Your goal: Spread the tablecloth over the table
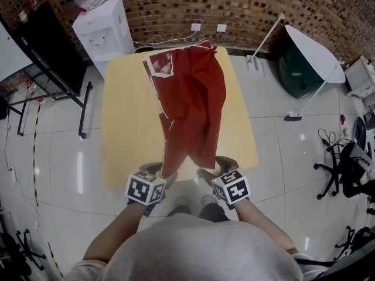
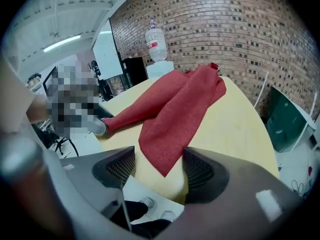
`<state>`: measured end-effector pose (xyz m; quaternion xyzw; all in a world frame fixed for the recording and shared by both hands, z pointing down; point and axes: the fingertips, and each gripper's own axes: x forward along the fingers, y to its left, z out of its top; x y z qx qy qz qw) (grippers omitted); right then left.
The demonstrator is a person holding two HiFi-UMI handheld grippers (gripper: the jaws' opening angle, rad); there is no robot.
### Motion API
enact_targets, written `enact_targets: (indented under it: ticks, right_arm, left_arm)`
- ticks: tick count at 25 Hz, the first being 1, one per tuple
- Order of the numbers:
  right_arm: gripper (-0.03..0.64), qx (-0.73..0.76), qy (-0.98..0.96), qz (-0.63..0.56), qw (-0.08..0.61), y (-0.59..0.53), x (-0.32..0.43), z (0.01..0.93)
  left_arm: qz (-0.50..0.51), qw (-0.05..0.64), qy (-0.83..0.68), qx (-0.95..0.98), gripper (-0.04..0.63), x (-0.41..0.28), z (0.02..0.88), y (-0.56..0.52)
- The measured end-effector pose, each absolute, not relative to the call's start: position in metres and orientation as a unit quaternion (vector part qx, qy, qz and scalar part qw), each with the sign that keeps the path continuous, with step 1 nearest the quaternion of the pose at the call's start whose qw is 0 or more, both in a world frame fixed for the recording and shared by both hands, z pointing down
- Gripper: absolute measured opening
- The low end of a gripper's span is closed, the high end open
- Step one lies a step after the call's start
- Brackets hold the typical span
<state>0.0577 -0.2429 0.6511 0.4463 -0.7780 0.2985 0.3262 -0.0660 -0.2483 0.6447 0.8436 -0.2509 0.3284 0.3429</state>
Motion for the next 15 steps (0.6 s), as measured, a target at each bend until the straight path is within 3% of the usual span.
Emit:
enact_targets:
  ticks: [3, 8, 11, 15]
  right_arm:
    - [0.298, 0.456, -0.774, 0.286, 0.333, -0.2413, 0.0601, 0.6527]
    - [0.257, 0.471, -0.764, 0.258, 0.357, -0.243, 0.062, 0.6545]
    - [0.23, 0.47, -0.76, 0.262, 0.363, -0.243, 0.0587, 0.6551]
    - [0.202, 0.468, -0.757, 0.269, 0.367, -0.2419, 0.0564, 0.6553]
  left_arm:
    - [0.33, 0.344, -0.256, 0.841, 0.245, -0.068, 0.6457, -0.2481]
    - [0.339, 0.343, -0.27, 0.833, 0.162, -0.0743, 0.6495, -0.2541]
    - [0.329, 0.365, -0.264, 0.83, 0.07, -0.0712, 0.652, -0.2523]
    - [0.322, 0.373, -0.262, 0.83, 0.048, -0.0689, 0.6526, -0.25]
